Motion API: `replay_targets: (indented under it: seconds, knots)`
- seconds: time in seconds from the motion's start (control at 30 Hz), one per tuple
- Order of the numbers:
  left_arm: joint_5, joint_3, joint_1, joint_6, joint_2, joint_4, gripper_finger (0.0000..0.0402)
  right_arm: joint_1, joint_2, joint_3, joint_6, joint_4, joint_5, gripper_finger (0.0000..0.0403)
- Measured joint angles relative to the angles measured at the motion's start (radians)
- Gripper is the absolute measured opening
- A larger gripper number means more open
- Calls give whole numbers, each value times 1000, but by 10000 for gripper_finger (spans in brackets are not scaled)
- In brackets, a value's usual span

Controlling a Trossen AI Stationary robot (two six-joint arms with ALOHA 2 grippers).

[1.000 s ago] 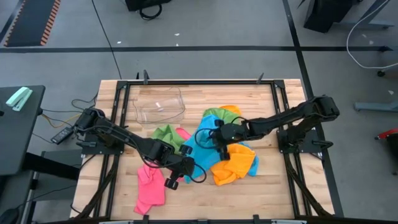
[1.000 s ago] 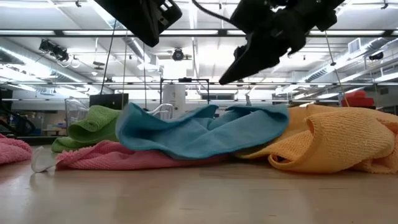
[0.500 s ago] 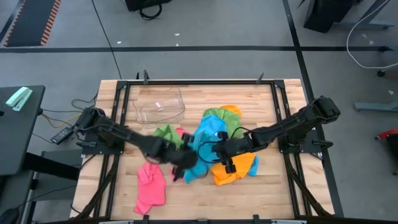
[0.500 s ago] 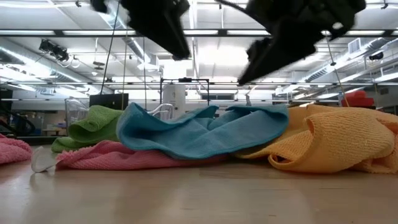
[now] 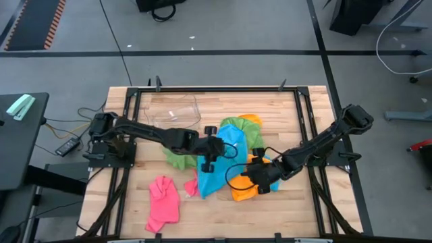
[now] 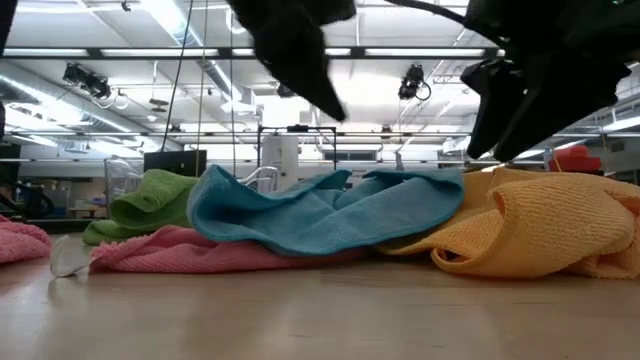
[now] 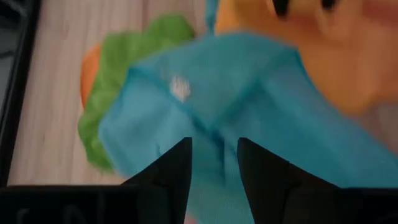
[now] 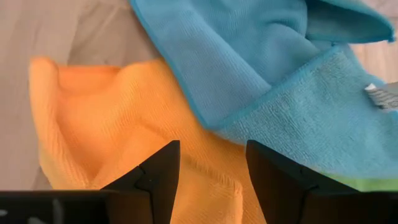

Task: Fold microfiber towels
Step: Fold the left blue microfiber towel

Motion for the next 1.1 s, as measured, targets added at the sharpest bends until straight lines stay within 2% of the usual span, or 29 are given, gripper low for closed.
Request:
replay_targets:
  seconds: [0.4,0.73,0.9,1.1]
  knots:
    - [-6,-2,92,-27,97,68,139,-8,-14,-14,-62,32,120,176]
    - [-8,-2,103,-27,137,47,119,-53,-8,-14,-116,143,124,170]
    - [-33,-2,104,14,138,36,98,-52,-5,-14,-134,180,122,170]
    - [-33,-2,66,118,120,27,81,-46,-5,-14,-119,139,133,170]
